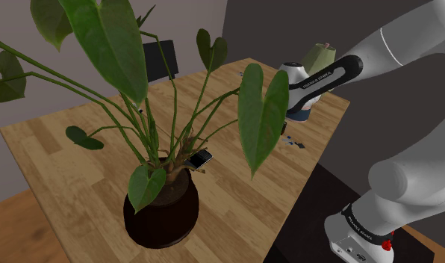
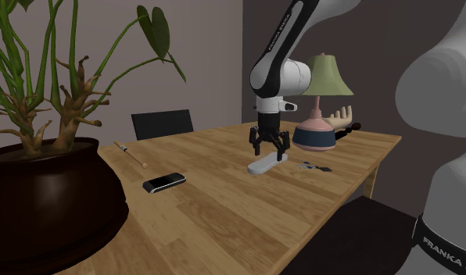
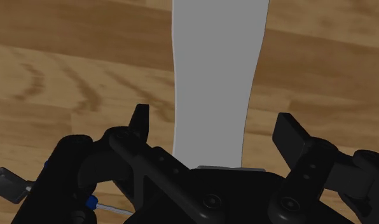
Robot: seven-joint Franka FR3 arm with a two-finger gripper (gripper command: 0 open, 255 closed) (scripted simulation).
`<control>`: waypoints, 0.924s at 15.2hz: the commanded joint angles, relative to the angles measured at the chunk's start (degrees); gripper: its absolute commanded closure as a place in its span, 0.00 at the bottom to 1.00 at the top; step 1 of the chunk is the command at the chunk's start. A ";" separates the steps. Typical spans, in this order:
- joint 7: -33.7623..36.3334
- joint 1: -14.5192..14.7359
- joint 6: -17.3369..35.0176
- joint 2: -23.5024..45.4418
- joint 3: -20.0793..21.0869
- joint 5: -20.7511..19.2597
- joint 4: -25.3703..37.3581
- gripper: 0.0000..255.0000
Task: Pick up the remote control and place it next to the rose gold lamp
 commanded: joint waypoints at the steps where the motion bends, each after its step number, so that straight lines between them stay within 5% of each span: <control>1: 0.00 0.00 0.00 0.00 0.00 0.00 0.00 0.00; 6: -4.59 -0.56 -7.39 -7.07 1.16 6.40 1.50 0.00; 14: -4.59 -0.43 -7.39 -7.07 1.04 6.40 1.50 0.00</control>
